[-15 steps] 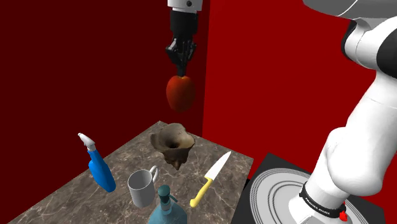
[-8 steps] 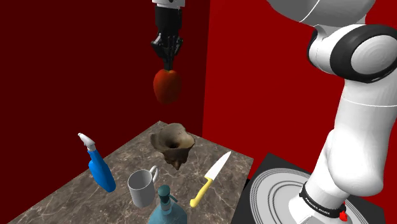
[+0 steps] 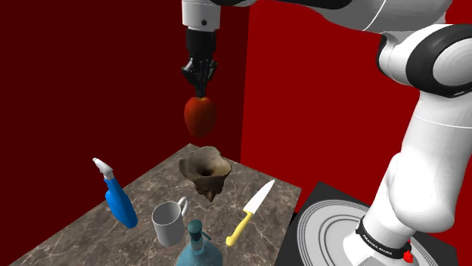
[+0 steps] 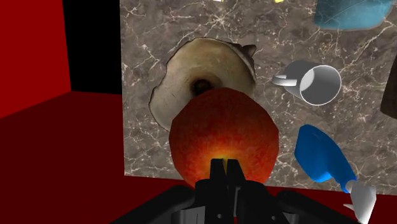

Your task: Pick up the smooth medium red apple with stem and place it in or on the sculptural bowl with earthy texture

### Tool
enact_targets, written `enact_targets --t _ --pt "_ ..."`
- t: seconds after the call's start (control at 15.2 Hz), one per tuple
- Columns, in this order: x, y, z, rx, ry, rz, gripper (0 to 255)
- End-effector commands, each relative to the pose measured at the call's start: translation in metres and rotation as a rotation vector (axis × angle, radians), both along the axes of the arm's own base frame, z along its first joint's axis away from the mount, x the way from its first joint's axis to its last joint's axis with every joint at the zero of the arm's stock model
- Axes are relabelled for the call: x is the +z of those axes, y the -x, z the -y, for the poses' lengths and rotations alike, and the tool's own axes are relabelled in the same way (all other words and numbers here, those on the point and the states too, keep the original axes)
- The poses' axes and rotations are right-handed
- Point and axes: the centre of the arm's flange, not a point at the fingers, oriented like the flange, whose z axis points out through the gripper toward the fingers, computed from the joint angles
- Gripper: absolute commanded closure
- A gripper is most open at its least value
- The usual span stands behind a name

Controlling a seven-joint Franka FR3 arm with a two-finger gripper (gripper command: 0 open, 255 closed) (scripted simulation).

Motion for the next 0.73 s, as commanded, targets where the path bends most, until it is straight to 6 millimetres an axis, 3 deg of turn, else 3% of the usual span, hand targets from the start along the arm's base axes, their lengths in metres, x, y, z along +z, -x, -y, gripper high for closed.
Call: enact_targets --t 0.0,0.66 --pt "-0.011 0.000 0.001 0.000 0.000 0.001 255" --pt "-0.064 0.000 0.001 0.000 0.000 0.001 255"
